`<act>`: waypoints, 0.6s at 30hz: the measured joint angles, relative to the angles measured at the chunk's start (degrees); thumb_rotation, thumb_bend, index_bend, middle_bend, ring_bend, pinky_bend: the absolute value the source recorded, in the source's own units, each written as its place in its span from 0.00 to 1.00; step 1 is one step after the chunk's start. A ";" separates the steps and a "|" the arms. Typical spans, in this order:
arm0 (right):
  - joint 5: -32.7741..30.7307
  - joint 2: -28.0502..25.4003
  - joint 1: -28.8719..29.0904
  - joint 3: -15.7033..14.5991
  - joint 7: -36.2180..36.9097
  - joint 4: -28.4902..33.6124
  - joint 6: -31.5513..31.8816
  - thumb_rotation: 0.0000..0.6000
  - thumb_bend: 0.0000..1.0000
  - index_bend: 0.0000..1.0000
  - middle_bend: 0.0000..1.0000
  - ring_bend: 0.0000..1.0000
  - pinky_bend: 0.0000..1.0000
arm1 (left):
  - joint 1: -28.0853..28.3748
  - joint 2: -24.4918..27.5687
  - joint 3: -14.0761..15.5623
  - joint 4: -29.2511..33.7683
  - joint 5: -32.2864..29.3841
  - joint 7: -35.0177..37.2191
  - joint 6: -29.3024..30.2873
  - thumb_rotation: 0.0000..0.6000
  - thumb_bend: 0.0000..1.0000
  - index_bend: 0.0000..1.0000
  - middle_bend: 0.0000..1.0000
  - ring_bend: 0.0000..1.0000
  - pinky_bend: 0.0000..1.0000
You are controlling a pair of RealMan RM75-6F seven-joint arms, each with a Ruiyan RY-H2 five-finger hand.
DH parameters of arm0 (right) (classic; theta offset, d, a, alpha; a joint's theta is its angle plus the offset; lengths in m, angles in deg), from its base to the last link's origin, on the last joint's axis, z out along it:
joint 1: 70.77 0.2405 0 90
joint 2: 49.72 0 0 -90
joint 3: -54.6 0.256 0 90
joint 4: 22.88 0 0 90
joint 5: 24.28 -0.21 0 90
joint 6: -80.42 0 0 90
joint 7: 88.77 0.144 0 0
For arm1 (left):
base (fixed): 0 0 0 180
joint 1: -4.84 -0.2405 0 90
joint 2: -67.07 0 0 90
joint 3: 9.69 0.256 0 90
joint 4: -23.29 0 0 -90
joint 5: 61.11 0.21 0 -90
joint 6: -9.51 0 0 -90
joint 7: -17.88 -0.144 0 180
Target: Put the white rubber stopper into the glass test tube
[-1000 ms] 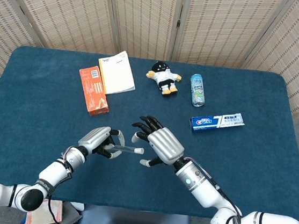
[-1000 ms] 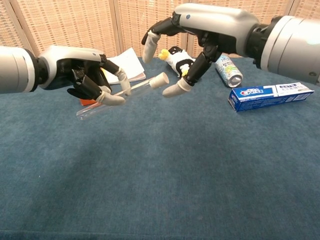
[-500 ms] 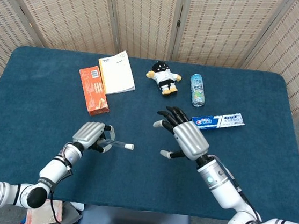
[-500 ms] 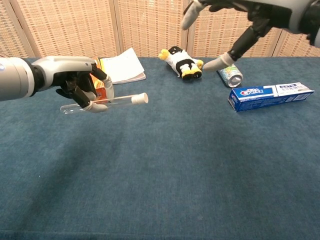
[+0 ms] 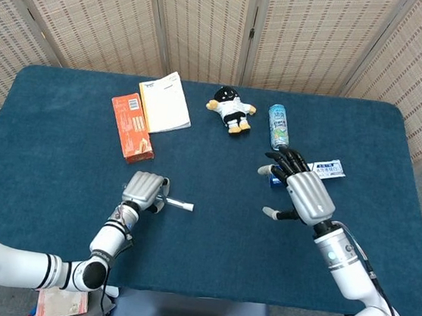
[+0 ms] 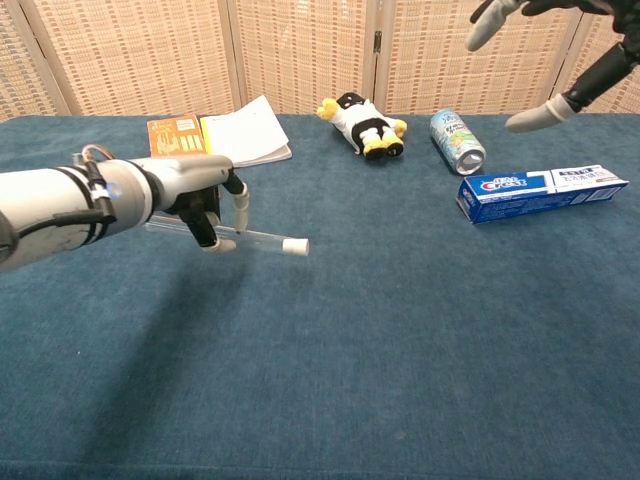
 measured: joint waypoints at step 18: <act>0.45 -0.76 -2.61 -0.38 2.61 -1.23 0.53 1.00 0.07 0.29 0.12 0.00 0.00 | 1.00 -3.46 -1.03 -3.34 -4.35 -6.82 -1.09 1.00 0.37 0.28 1.00 1.00 1.00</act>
